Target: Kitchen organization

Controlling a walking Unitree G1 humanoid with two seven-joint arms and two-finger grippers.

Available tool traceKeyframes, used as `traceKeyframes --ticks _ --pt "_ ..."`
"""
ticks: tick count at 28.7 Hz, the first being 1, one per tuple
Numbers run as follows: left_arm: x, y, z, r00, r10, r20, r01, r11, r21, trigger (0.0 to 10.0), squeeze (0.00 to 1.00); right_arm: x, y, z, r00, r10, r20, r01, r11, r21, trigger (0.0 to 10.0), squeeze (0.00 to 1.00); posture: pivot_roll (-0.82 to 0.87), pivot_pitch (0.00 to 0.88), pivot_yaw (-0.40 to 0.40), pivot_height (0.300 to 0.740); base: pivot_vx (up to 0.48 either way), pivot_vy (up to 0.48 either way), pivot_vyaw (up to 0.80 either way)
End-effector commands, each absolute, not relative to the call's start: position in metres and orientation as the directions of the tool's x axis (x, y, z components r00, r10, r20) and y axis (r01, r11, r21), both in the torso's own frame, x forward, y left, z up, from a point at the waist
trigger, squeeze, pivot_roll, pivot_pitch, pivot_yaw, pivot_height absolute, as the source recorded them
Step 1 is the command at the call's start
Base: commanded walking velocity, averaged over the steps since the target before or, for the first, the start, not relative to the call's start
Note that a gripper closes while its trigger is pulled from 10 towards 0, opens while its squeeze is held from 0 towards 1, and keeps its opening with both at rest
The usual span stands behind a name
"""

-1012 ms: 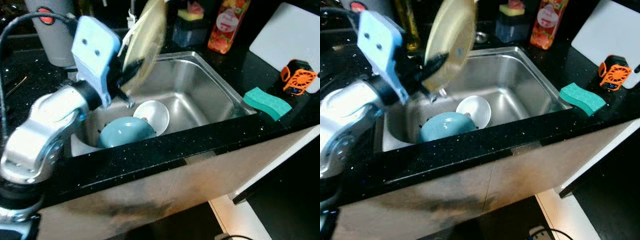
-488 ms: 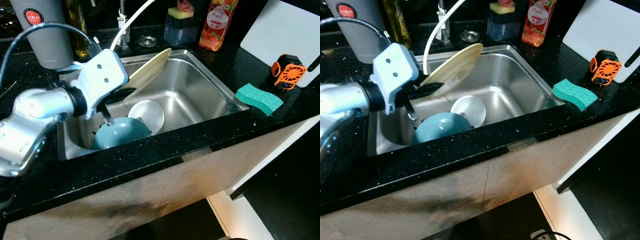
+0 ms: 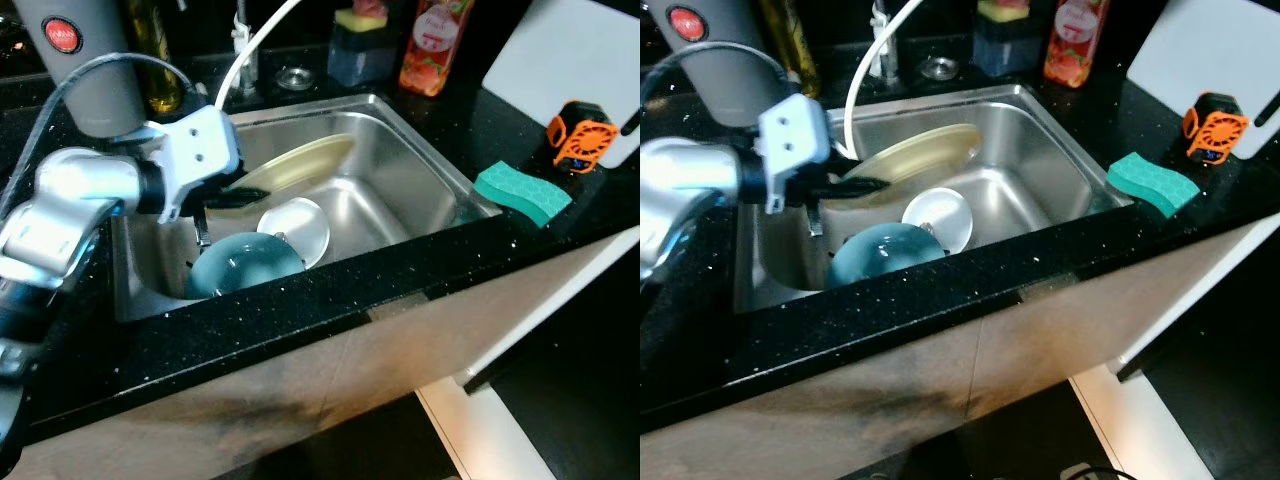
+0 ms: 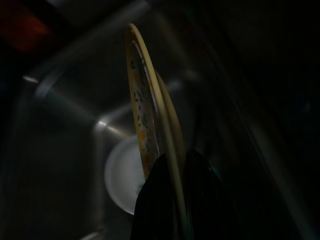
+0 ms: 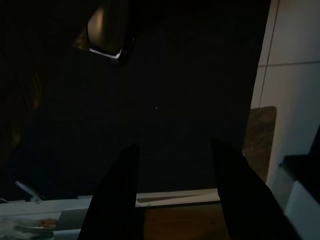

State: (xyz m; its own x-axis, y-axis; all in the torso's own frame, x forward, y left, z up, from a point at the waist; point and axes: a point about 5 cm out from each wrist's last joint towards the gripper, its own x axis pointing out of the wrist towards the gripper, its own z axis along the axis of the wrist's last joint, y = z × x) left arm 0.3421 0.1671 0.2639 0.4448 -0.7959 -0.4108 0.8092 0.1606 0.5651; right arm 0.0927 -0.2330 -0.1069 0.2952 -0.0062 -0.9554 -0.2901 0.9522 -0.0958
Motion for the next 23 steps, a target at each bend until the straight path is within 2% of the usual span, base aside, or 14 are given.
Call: traceKeyframes --ticks 1,3,5,6,10,13,18,23 --pt "0.344 0.164 0.263 0.421 -0.798 -0.431 0.809 0.116 0.576 10.0 0.0 0.086 -0.235 -0.108 0.281 -0.012 -0.96 -0.289 0.952 -0.096 10.0 0.0 0.02 0.112 -0.037 0.74 0.0 0.0 0.0" --pt "0.346 0.165 0.261 0.417 -0.791 -0.447 0.812 0.103 0.575 10.0 0.0 0.085 -0.236 -0.108 0.281 -0.013 -0.96 -0.289 0.952 -0.097 10.0 0.0 0.02 0.118 -0.035 0.74 0.0 0.0 0.0" --pt "0.352 0.168 0.25 0.403 -0.739 -0.54 0.819 0.029 0.573 10.0 0.0 0.083 -0.236 -0.108 0.28 -0.015 -0.96 -0.287 0.953 -0.099 10.0 0.0 0.01 0.128 -0.034 0.74 0.0 0.0 0.0" --pt "0.352 0.168 0.25 0.403 -0.739 -0.54 0.819 0.029 0.573 10.0 0.0 0.083 -0.236 -0.108 0.28 -0.015 -0.96 -0.287 0.953 -0.099 10.0 0.0 0.01 0.128 -0.034 0.74 0.0 0.0 0.0" --pt "0.357 0.168 0.231 0.335 -0.675 -0.658 0.848 -0.089 0.523 10.0 0.0 0.079 -0.236 -0.109 0.281 -0.017 -0.96 -0.282 0.954 -0.099 10.0 0.0 0.0 0.144 -0.028 0.74 0.0 0.0 0.0" --pt "0.361 0.164 0.218 0.29 -0.64 -0.711 0.867 -0.139 0.479 10.0 0.0 0.078 -0.235 -0.109 0.283 -0.018 -0.959 -0.277 0.956 -0.1 10.0 0.0 -0.01 0.146 -0.021 0.74 0.0 0.0 0.0" --pt "0.364 0.161 0.214 0.295 -0.63 -0.719 0.865 -0.144 0.481 10.0 0.0 0.078 -0.235 -0.109 0.286 -0.018 -0.958 -0.273 0.957 -0.099 10.0 0.0 -0.01 0.146 -0.016 0.74 0.0 0.0 0.0" --pt "0.372 0.157 0.204 0.36 -0.605 -0.71 0.854 -0.093 0.512 10.0 0.0 0.079 -0.233 -0.11 0.291 -0.016 -0.957 -0.267 0.959 -0.097 10.0 0.0 -0.02 0.137 -0.009 0.74 0.0 0.0 0.0"
